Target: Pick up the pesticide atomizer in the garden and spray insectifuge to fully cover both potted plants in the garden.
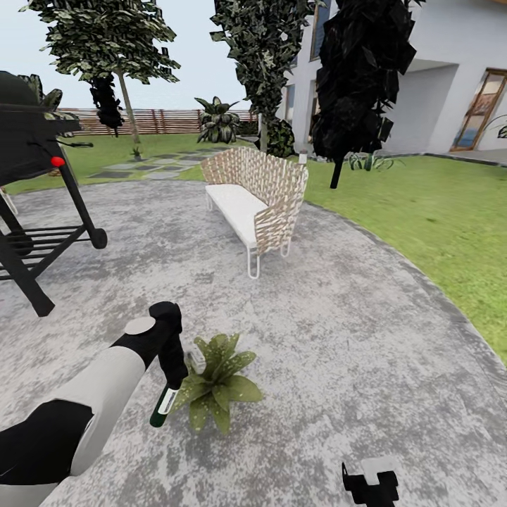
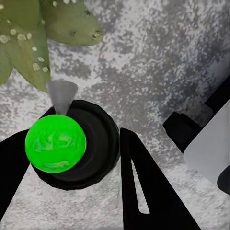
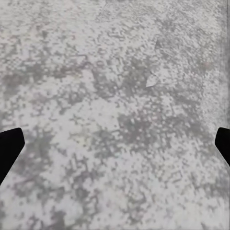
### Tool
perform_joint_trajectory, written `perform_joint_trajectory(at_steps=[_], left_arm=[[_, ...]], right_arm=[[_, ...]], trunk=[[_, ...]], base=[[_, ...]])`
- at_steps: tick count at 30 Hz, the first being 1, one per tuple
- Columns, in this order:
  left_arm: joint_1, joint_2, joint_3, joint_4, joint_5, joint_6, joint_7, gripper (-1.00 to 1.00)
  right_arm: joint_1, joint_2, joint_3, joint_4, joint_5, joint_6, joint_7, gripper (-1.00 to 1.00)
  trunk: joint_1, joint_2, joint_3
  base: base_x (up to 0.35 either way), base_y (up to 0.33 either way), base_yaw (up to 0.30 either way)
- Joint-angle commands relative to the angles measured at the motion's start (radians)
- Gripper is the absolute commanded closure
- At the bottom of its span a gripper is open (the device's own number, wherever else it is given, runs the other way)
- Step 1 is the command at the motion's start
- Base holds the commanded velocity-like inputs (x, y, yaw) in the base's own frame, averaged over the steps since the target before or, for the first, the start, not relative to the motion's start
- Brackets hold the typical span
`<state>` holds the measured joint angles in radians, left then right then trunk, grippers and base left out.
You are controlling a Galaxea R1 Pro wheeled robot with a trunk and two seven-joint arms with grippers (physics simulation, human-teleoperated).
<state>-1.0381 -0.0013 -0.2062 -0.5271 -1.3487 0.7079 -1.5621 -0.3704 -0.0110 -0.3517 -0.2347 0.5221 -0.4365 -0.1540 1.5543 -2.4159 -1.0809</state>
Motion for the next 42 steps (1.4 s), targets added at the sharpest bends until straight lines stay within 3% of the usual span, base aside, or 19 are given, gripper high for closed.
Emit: perform_joint_trajectory(at_steps=[1,7,19,24,28,31,33,36,38,42], left_arm=[[0.0,0.004,-0.002,0.001,-0.007,0.01,-0.009,1.0],[0.045,0.028,0.006,0.002,-0.006,0.01,-0.009,1.0],[0.046,0.03,0.01,-0.012,0.005,0.01,-0.009,1.0],[0.049,0.05,0.013,-0.006,0.007,0.01,-0.009,1.0],[0.049,0.049,0.012,-0.006,0.008,0.01,-0.009,1.0],[0.084,0.05,0.013,0.001,0.009,0.01,-0.009,1.0],[0.129,0.05,0.04,0.002,0.011,0.01,-0.009,1.0],[0.158,0.042,0.166,0.002,0.011,0.01,0.078,1.0],[0.161,0.037,0.227,0.003,0.011,0.011,0.141,1.0],[0.165,0.011,0.311,0.003,0.013,0.012,0.236,1.0]], right_arm=[[-0.001,0.0,-0.006,0.002,0.011,-0.004,-0.004,-1.0],[-0.001,0.0,-0.006,0.002,0.011,-0.004,-0.004,-1.0],[-0.001,0.0,-0.006,0.002,0.011,-0.004,-0.004,-1.0],[-0.001,0.0,-0.006,0.002,0.011,-0.004,-0.004,-1.0],[-0.001,0.0,-0.006,0.002,0.012,-0.004,-0.004,-1.0],[-0.001,0.0,-0.006,0.002,0.012,-0.004,-0.004,-1.0],[-0.001,0.0,-0.006,0.002,0.011,-0.004,-0.004,-1.0],[-0.001,0.0,-0.006,0.002,0.012,-0.004,-0.004,-1.0],[-0.001,0.0,-0.006,0.002,0.012,-0.004,-0.004,-1.0],[-0.001,0.0,-0.006,0.002,0.011,-0.004,-0.004,-1.0]], trunk=[[0.0,0.0,-0.001],[0.0,0.0,-0.001],[0.0,0.0,-0.001],[0.0,0.0,-0.001],[0.0,0.0,-0.001],[0.0,0.0,-0.001],[0.0,0.0,-0.001],[0.0,0.0,-0.001],[0.0,0.0,-0.001],[0.0,0.0,-0.001]], base=[[0.003,-0.01,0.0],[0.0,-0.001,0.0],[-0.181,-0.092,0.0],[-0.302,-0.072,0.0],[-0.118,-0.01,0.0],[-0.011,-0.001,0.0],[-0.002,0.0,0.0],[0.0,0.0,0.0],[0.0,0.0,0.0],[0.0,0.0,0.0]])
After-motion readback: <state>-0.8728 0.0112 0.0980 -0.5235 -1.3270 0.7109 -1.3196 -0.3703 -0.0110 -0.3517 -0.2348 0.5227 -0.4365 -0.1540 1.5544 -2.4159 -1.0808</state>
